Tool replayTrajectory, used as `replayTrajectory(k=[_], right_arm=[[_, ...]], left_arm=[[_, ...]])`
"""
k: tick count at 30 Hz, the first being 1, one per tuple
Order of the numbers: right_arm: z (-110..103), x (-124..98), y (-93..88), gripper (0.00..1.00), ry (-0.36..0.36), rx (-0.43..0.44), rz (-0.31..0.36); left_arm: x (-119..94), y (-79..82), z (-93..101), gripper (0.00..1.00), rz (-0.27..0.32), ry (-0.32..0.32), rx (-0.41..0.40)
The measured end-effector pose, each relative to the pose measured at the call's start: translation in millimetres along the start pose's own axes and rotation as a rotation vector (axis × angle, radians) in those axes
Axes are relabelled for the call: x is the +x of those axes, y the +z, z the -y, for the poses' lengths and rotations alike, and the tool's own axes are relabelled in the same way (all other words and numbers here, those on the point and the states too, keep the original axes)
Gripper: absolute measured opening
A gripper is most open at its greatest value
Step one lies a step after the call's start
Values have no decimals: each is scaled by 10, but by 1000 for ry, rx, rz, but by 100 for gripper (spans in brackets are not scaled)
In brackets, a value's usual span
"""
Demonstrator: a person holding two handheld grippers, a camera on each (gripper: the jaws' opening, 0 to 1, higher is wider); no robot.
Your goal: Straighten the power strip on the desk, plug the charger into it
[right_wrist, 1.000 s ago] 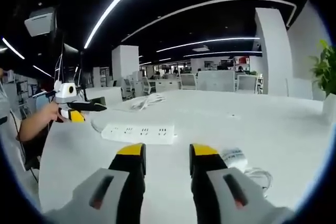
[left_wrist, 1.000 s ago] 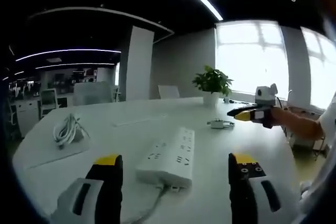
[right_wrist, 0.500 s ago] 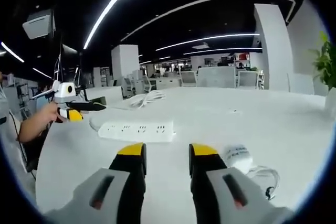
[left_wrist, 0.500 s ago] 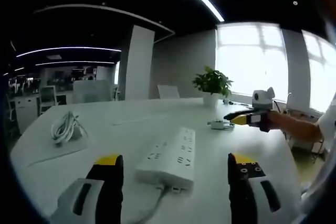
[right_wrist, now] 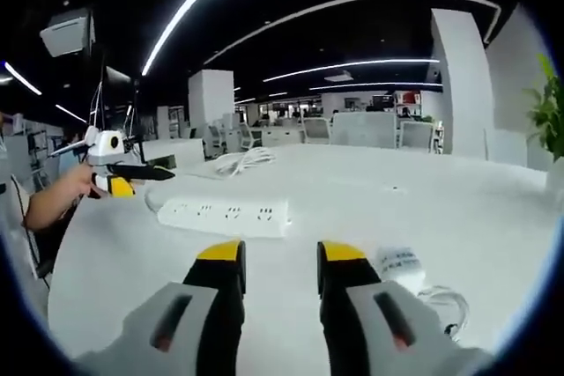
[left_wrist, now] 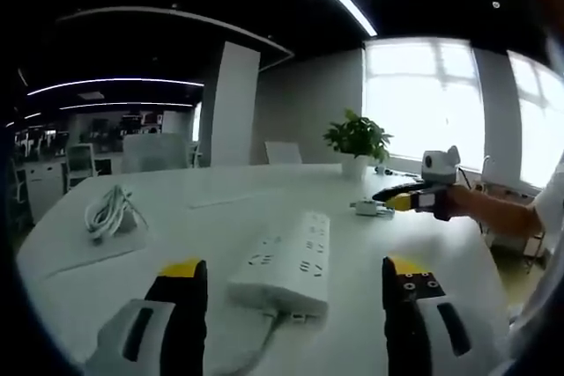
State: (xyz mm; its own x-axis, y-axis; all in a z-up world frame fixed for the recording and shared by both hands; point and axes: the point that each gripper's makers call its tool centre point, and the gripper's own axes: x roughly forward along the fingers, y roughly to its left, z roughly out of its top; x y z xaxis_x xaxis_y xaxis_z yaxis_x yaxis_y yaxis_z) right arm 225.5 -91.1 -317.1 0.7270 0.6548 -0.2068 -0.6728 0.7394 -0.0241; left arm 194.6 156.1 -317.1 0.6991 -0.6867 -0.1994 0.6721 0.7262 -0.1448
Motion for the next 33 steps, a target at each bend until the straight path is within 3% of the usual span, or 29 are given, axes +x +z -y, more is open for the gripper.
replayTrajectory(k=[14, 19, 33], right_arm=[[-6, 68, 35, 32, 14, 6, 19], [43, 92, -4, 32, -12, -25, -5], [-68, 213, 82, 32, 36, -5, 14]], left_arm=[[47, -36, -12, 83, -17, 3, 12], [63, -36, -7, 83, -18, -2, 11], [108, -81, 2, 82, -29, -4, 3]])
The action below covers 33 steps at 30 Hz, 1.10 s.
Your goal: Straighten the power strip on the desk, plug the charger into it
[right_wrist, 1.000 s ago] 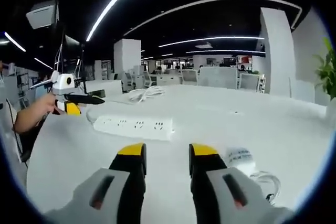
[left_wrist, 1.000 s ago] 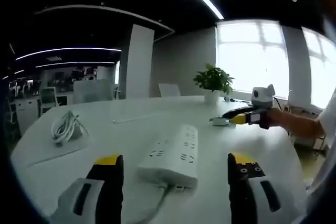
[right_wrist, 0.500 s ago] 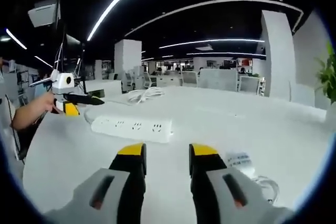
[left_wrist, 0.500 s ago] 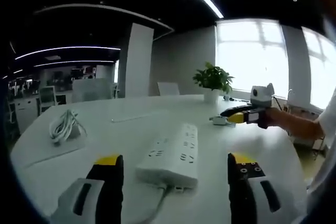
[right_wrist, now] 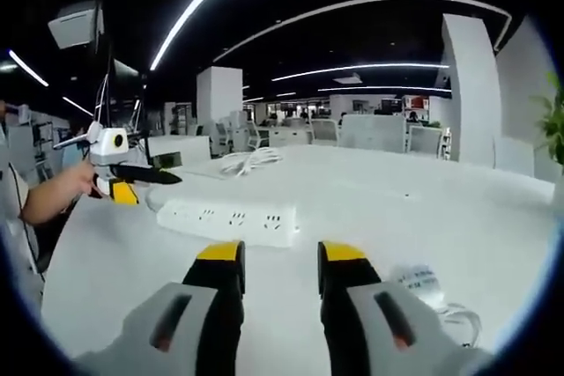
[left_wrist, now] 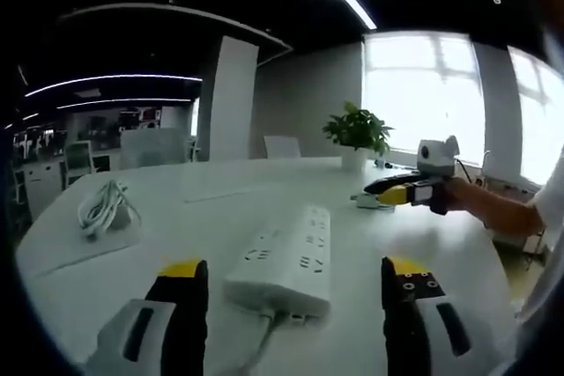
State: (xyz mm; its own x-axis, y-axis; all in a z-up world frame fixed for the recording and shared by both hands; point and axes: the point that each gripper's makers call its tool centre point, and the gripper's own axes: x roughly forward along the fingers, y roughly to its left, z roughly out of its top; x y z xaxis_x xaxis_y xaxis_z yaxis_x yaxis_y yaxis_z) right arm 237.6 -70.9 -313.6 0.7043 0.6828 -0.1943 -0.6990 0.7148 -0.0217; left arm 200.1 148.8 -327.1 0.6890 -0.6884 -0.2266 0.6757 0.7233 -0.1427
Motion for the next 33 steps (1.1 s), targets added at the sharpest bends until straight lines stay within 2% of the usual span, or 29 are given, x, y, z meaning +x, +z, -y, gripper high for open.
replayTrajectory(k=[13, 20, 33], right_arm=[[-1, 63, -13, 32, 3, 22, 1], [10, 76, -15, 32, 2, 29, 6], [28, 120, -56, 35, -7, 52, 3]], left_arm=[[33, 93, -3, 82, 40, 4, -6], [62, 58, -3, 82, 29, 0, -5], [52, 61, -60, 82, 56, 9, -29]])
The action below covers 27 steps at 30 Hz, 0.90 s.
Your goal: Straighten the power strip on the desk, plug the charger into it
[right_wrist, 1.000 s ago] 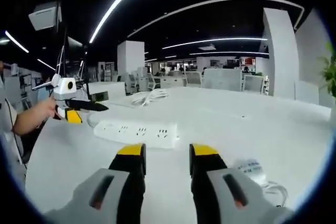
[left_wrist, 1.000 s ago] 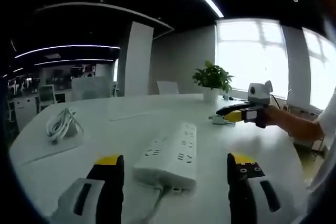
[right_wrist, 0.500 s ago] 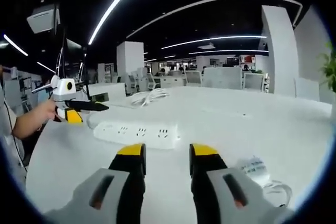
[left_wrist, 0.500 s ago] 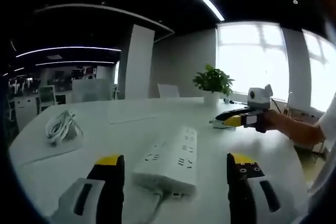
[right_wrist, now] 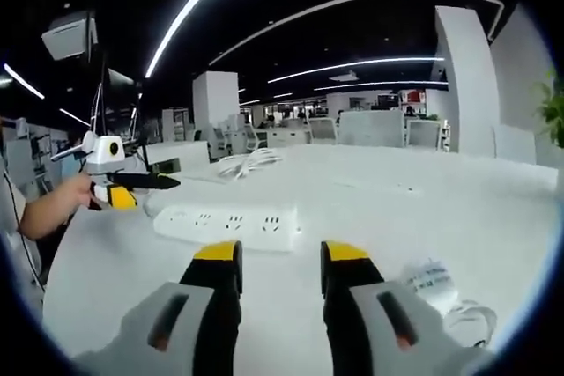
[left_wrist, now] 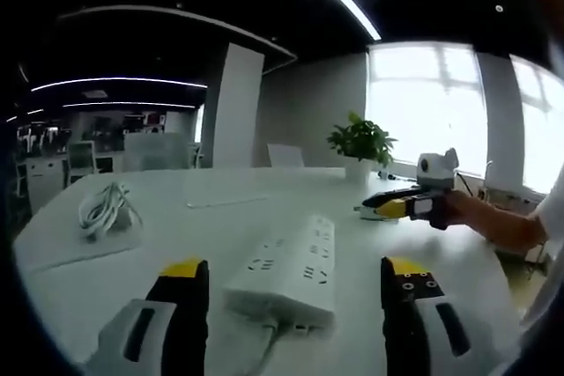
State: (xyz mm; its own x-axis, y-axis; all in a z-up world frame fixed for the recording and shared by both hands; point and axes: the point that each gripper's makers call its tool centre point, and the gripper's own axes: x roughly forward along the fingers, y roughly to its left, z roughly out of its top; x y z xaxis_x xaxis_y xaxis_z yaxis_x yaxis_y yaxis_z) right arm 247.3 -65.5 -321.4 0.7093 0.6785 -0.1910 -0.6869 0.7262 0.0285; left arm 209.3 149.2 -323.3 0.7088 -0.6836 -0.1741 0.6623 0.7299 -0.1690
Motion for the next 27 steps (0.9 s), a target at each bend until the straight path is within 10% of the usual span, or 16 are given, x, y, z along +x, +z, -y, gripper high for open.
replayTrajectory(k=[27], right_arm=[[26, 95, -158, 34, -1, 11, -11]], left_arm=[[154, 51, 17, 81, 48, 1, 26]])
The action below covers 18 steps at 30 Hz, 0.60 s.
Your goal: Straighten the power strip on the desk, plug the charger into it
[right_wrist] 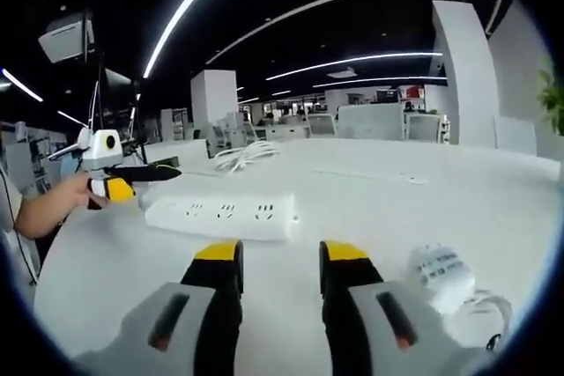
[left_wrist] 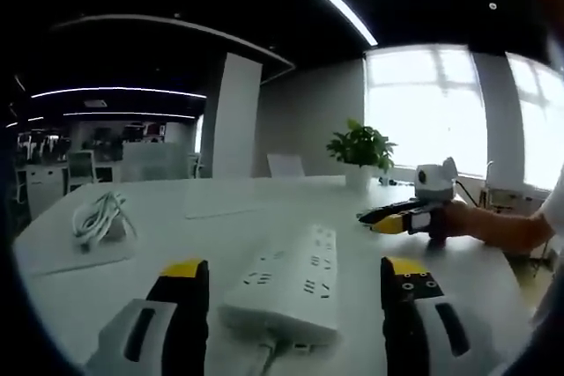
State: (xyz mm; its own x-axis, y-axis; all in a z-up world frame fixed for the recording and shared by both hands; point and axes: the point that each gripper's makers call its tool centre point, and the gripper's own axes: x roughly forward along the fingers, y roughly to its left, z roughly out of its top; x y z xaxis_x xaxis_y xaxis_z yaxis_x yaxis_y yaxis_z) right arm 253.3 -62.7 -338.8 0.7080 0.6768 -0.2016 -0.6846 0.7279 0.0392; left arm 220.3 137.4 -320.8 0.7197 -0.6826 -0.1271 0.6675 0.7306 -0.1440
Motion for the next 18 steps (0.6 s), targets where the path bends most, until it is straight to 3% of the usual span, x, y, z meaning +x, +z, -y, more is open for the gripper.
replayTrajectory(k=[5, 18], right_arm=[[-23, 22, -40, 34, 11, 6, -6], [-55, 52, -15, 35, 53, 37, 19]], left_arm=[[21, 20, -3, 80, 28, -3, -24], [90, -69, -24, 80, 25, -3, -38]])
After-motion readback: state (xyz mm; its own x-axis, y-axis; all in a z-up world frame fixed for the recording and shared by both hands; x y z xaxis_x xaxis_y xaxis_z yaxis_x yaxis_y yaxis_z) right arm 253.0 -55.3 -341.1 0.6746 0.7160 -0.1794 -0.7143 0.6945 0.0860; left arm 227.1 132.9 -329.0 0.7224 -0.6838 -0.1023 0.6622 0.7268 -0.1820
